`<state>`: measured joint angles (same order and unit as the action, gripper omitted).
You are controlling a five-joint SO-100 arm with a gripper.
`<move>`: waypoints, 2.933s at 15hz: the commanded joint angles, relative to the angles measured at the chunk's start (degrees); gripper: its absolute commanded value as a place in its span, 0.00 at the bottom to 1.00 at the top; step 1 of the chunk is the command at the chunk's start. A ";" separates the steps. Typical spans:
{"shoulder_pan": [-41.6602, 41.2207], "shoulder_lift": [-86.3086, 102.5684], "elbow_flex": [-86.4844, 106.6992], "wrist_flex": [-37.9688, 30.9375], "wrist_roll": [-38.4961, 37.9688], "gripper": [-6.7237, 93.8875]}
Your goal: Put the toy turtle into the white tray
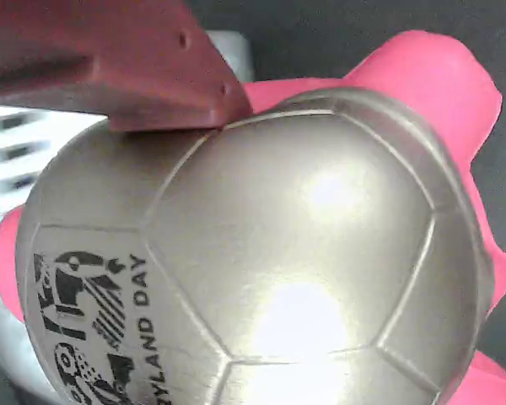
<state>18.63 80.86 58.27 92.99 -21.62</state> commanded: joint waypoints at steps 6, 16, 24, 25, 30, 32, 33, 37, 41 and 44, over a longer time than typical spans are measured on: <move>14.77 -29.79 -49.04 3.43 10.46 0.06; 17.58 -45.18 -53.35 -0.53 7.65 0.09; 17.31 -48.25 -53.35 0.26 6.06 0.59; 17.31 -48.25 -53.35 0.26 6.06 0.59; 14.41 -30.06 -36.65 -1.49 11.69 0.23; 11.16 -19.25 -23.64 -7.21 14.50 0.07; 9.14 -13.71 -16.87 -10.63 16.00 0.07; -0.97 8.53 5.80 -21.53 23.47 0.07; -11.69 32.96 21.53 -21.27 28.48 0.07; -17.93 53.00 46.14 -29.53 28.13 0.07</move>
<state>2.81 121.38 92.64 67.94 6.06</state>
